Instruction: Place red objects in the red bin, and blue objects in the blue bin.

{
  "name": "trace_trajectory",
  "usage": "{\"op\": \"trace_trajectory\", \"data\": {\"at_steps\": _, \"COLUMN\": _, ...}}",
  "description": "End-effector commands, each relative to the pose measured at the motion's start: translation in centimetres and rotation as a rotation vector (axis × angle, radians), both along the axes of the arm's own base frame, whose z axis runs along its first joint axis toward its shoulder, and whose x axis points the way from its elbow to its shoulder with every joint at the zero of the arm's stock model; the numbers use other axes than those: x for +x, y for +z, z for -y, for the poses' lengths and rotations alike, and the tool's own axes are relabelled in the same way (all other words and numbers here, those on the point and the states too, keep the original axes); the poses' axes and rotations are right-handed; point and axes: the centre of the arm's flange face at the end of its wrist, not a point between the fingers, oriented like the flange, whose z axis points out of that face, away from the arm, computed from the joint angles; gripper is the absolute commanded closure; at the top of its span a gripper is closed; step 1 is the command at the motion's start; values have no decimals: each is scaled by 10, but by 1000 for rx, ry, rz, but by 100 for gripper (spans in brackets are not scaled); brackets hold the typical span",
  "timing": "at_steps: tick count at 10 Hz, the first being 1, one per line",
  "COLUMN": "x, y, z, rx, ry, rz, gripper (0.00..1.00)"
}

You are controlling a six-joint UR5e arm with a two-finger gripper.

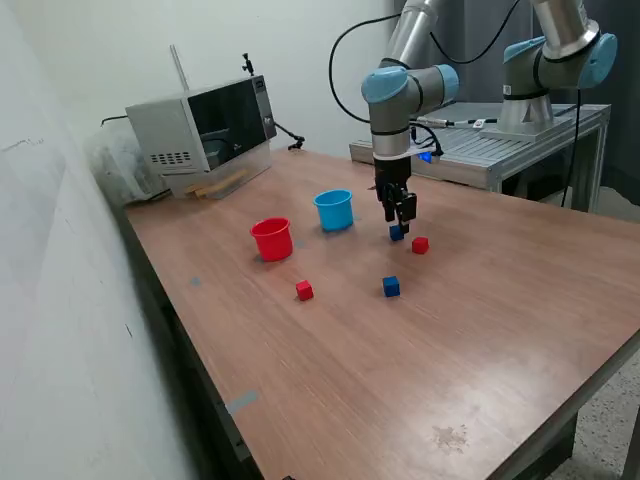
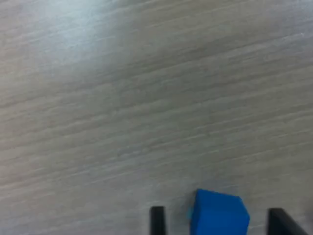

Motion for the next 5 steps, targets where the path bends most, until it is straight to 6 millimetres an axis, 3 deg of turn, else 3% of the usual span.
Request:
{"op": "trace_trajectory", "data": {"at_steps": 1, "x": 0, "y": -2, "z": -2, "rx": -4, "ry": -4, "rz": 4, "gripper": 100}}
{"op": "trace_trajectory", "data": {"at_steps": 5, "x": 0, "y": -1, "z": 0, "rx": -17, "ry": 4, "rz": 4, "gripper": 100}}
